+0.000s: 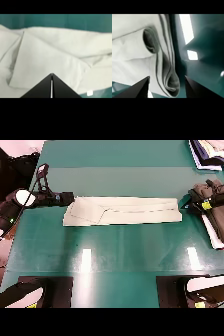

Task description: Fold the shirts.

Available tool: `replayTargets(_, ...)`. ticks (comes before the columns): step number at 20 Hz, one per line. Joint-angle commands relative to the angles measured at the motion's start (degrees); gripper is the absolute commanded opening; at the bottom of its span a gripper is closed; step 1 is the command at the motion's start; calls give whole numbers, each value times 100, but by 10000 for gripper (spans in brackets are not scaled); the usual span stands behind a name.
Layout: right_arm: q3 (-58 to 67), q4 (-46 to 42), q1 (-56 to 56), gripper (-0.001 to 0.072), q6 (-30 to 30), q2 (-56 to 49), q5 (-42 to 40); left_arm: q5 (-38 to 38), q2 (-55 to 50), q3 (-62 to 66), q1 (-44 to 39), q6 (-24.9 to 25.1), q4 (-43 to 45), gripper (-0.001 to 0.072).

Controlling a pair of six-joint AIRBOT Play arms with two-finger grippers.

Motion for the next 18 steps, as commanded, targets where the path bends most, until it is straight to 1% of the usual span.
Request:
replayTargets(1,28,706,-328,507,-267,-516,162,-581,-2,13,0,28,-4,24)
replayTargets(5,566,780,-160,506,-286,-1071,625,-599,-2,13,0,24,-68,24)
replayTargets(11,835,789,424,502,-286,-1414,590,-745,-9,13,0,24,-177,24)
replayTargets(12,835,789,505,463,-291,-1445,581,-785,-9,13,0,24,-181,24)
replayTargets(13,835,787,564,372,-363,-1453,544,-817,-9,13,-11,24,-195,24)
replayTargets(15,835,791,588,81,-568,-1403,542,-813,-9,13,-63,24,-332,23)
replayTargets(16,835,833,586,20,-595,-1329,540,-754,-9,13,-111,24,-446,23)
replayTargets(18,835,1147,542,20,-730,-1095,529,-490,-37,55,-352,26,-472,22)
